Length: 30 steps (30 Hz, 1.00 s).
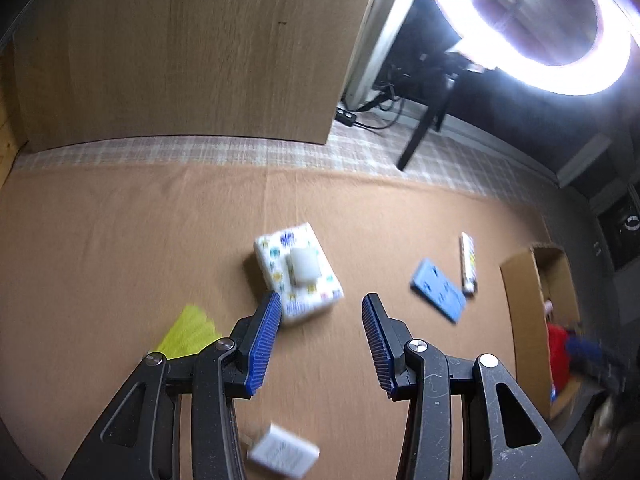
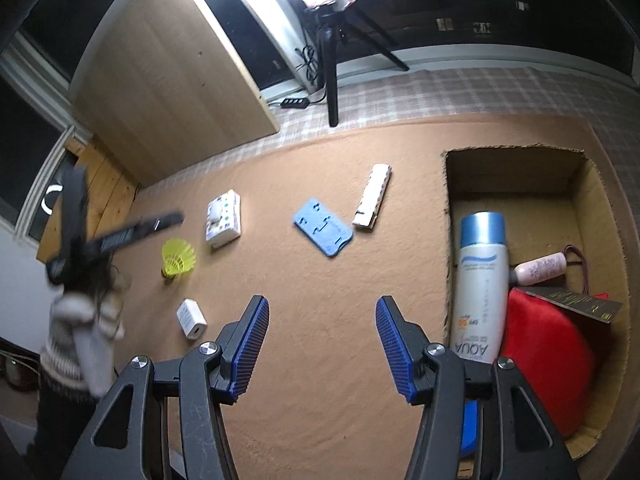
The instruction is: Organize objects
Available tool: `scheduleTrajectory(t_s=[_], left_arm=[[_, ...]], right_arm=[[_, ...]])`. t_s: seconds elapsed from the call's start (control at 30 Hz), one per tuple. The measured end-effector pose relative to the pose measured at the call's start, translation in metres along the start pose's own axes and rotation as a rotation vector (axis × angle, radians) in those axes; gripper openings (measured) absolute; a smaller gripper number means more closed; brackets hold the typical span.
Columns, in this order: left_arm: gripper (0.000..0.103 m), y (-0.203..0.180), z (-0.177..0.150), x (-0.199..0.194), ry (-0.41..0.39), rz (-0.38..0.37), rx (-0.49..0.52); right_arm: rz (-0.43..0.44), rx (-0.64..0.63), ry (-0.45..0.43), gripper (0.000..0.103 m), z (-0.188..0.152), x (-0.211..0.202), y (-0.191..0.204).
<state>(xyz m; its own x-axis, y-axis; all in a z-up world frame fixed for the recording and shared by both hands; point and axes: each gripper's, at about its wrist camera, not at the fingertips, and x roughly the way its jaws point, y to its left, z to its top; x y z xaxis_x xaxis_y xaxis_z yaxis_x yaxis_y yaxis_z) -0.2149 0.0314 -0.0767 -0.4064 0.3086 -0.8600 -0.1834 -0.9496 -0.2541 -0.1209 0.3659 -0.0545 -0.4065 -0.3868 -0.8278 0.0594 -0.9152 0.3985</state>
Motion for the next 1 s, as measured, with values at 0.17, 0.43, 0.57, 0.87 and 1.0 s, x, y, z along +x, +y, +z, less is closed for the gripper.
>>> scheduleTrajectory(t_s=[0.17, 0.43, 0.57, 0.87, 1.0], left_arm=[[0.046, 0.009, 0.036, 0.032, 0.015, -0.007, -0.068], [0.046, 0.028, 0.060, 0.087, 0.091, 0.013, -0.150], [0.045, 0.036, 0.061, 0.101, 0.115, 0.016, -0.172], [0.043, 0.019, 0.038, 0.109, 0.152, -0.031, -0.128], [0.042, -0.008, 0.012, 0.109, 0.157, -0.043, -0.051]], right_arm=[[-0.002, 0.011, 0.024, 0.052, -0.012, 0.003, -0.001], [-0.024, 0.029, 0.051, 0.052, -0.031, 0.002, -0.009], [-0.034, 0.027, 0.058, 0.052, -0.034, 0.001, -0.012], [-0.010, 0.039, 0.063, 0.052, -0.031, 0.009, -0.010], [0.013, 0.044, 0.068, 0.052, -0.031, 0.014, -0.007]])
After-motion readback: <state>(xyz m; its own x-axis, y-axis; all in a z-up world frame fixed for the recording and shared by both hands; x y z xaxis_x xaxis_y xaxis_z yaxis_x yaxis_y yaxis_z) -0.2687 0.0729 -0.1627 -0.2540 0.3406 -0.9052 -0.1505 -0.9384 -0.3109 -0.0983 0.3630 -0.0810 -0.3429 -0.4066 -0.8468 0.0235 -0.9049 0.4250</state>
